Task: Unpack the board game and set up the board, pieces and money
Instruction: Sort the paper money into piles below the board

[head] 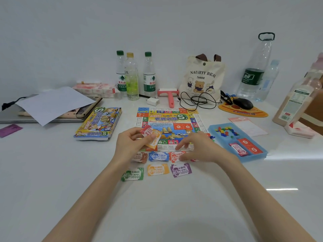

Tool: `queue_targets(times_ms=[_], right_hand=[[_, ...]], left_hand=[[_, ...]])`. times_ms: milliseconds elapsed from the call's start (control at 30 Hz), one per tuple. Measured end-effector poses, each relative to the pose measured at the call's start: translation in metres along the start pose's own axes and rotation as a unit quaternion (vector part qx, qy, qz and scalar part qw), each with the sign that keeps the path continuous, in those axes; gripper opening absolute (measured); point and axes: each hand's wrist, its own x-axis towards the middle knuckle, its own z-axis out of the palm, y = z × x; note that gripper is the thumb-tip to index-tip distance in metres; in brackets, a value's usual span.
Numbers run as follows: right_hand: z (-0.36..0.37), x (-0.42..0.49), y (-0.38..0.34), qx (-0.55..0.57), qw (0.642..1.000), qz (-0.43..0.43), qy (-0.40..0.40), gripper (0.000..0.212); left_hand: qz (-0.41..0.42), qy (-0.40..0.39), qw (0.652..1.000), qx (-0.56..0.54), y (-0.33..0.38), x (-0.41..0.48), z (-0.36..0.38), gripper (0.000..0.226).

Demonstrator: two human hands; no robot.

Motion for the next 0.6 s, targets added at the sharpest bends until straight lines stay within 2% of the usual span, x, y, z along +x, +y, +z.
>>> queue_targets(times_ms=[167, 600], right_hand=[[0.0005, 0.0033, -0.002, -0.034, 0.999, -0.008, -0.02, 0.03], [0.0032, 0.0057, 0.0035, -0.03, 0.999, -0.001, -0.016, 0.029]], left_hand=[[-0.003, 0.0, 1.0, 0.004, 0.0, 0.0005, 0.0001, 0.032], [0.002, -0.005, 1.0, -0.002, -0.0013, 0.0005, 0.0001, 0.03]])
